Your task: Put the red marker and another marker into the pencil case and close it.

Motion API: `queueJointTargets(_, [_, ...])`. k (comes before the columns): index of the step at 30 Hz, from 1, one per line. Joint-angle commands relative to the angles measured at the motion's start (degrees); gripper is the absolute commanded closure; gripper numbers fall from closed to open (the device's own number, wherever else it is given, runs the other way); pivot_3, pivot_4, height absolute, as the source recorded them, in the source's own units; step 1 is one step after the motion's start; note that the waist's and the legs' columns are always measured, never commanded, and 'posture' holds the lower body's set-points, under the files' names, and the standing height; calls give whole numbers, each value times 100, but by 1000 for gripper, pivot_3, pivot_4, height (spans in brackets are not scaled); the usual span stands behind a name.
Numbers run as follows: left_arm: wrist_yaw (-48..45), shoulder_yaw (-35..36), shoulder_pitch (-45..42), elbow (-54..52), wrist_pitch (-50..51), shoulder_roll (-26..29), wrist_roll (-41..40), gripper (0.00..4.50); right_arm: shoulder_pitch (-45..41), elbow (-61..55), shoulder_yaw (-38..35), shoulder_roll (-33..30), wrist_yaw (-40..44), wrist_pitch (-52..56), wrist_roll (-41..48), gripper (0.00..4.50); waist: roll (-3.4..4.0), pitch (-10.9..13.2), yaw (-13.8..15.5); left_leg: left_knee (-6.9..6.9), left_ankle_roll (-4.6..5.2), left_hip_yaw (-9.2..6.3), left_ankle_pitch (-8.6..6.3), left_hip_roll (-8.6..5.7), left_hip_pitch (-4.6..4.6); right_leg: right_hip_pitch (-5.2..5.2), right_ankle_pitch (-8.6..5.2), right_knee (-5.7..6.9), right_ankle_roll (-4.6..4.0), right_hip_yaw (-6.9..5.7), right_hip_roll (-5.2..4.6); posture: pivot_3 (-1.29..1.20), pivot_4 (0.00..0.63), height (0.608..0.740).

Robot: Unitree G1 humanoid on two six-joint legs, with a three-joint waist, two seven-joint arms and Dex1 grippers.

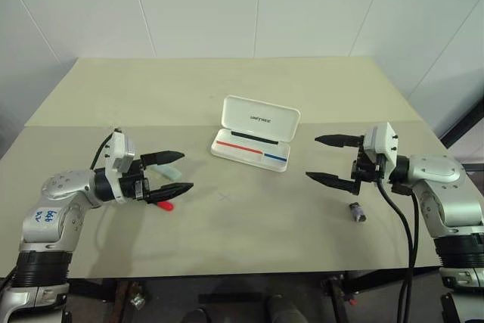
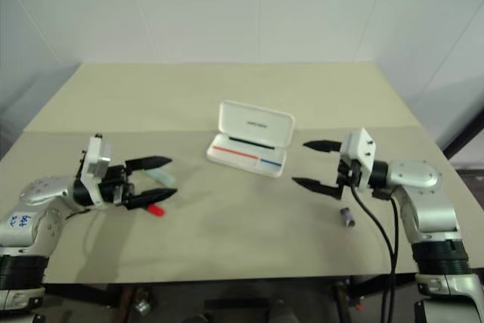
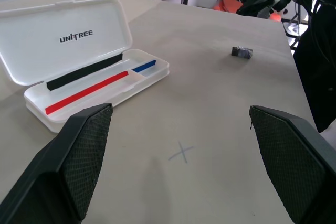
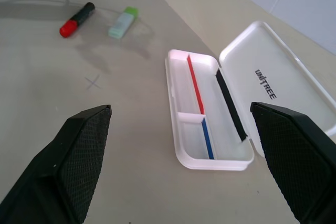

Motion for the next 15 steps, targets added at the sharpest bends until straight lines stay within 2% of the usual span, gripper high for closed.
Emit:
queueJointTargets(1, [-77, 121, -58, -44, -275, 186, 119, 27, -43, -171, -51, -105, 154, -36, 98, 0, 0, 0, 0, 0, 0, 0, 0, 0, 0, 0, 0, 0, 0, 0, 0, 0, 150, 740])
queueJointTargets(15, [137, 16, 4, -57, -448, -74, 134, 27, -463, 238, 354, -142, 411, 78, -296, 0, 0, 0, 3, 0, 0, 0, 0, 0, 1, 0, 0, -1, 0, 0, 0, 0, 150, 740])
